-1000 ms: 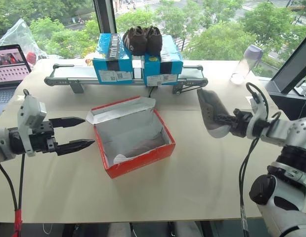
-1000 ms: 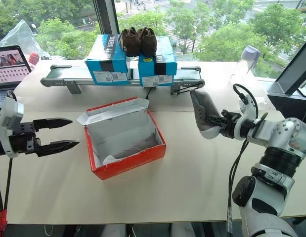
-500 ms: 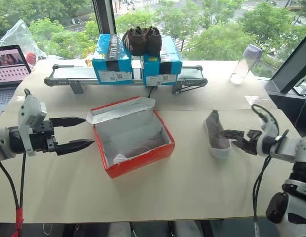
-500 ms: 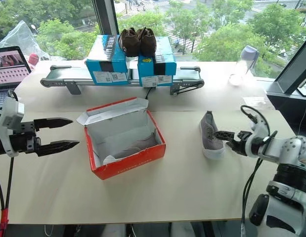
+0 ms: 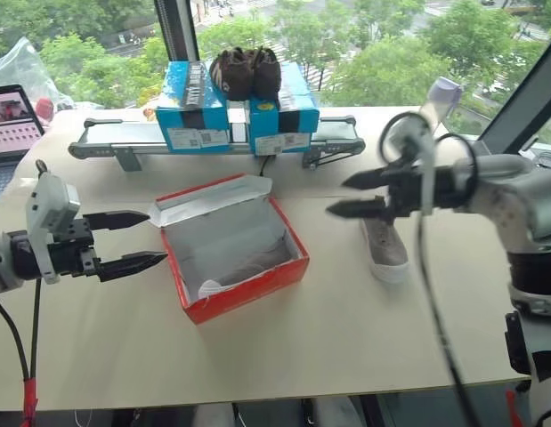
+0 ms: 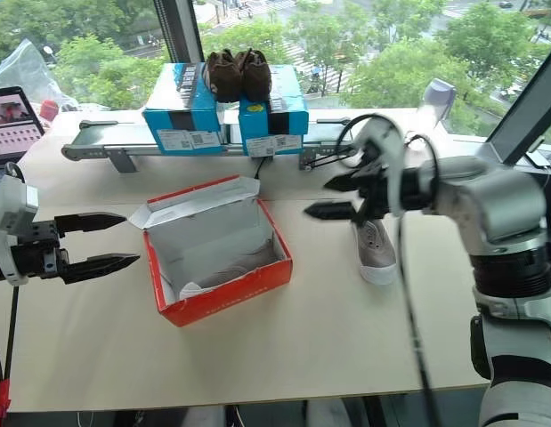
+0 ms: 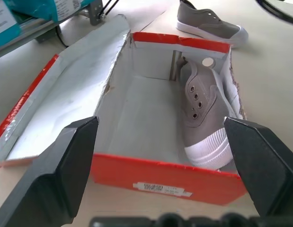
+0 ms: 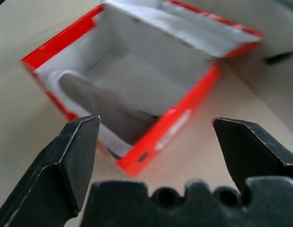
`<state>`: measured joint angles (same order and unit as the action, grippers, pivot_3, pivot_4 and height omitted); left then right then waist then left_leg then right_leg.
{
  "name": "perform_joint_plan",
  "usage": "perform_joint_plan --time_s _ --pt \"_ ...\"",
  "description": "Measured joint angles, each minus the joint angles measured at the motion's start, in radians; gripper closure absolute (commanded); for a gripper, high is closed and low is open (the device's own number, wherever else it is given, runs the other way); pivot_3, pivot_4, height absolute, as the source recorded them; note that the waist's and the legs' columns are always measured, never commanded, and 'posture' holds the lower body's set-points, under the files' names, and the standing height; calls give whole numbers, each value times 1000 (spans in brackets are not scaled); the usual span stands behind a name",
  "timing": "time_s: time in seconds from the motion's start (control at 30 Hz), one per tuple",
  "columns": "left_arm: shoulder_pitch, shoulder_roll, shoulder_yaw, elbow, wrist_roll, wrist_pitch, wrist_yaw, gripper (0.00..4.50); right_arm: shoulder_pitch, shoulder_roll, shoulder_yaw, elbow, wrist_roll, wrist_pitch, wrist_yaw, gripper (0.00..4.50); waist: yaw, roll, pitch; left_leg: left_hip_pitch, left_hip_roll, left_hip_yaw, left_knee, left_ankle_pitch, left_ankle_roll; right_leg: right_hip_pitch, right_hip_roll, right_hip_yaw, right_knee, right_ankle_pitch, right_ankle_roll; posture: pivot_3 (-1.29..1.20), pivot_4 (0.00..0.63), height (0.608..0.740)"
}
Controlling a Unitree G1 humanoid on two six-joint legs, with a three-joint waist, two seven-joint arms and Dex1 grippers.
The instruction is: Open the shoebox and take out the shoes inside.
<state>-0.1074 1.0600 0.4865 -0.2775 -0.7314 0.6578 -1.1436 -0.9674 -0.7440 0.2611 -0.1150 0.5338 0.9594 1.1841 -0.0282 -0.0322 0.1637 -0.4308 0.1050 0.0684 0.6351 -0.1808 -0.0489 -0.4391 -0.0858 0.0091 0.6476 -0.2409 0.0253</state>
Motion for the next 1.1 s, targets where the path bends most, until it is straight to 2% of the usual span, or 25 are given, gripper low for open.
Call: perform_joint_plan --time_s 0.13,0.33,0.57,0.87,1.03,1.1 --pt "2 -6 2 -22 -7 1 16 0 -71 67 93 79 -47 -109 96 22 14 0 0 0 0 0 0 0 0 0 0 0 0 0 0 0 150 740" --pt "47 -28 24 -61 -18 4 42 0 -131 201 198 349 -162 -265 204 22 15 0 0 -1 0 0 0 0 0 -1 1 0 1 0 0 0 150 740" --pt "120 -45 95 -124 -34 40 77 0 -179 327 245 621 -279 -395 302 22 13 0 0 0 0 0 0 0 0 -1 1 0 1 0 0 0 150 740" --pt "167 -59 138 -179 -57 63 120 0 -221 403 257 797 -393 -519 355 22 14 0 0 0 0 0 0 0 0 -1 1 0 1 0 -1 0 150 740" --pt "171 -60 152 -198 -63 71 139 0 -235 418 261 851 -443 -573 362 1361 13 0 0 1 0 0 0 0 0 0 1 0 2 0 -1 0 150 740" --pt "171 -60 152 -200 -70 75 146 0 -239 421 261 871 -464 -588 365 2143 13 0 0 1 0 0 0 0 0 0 1 0 1 0 -1 0 150 740"
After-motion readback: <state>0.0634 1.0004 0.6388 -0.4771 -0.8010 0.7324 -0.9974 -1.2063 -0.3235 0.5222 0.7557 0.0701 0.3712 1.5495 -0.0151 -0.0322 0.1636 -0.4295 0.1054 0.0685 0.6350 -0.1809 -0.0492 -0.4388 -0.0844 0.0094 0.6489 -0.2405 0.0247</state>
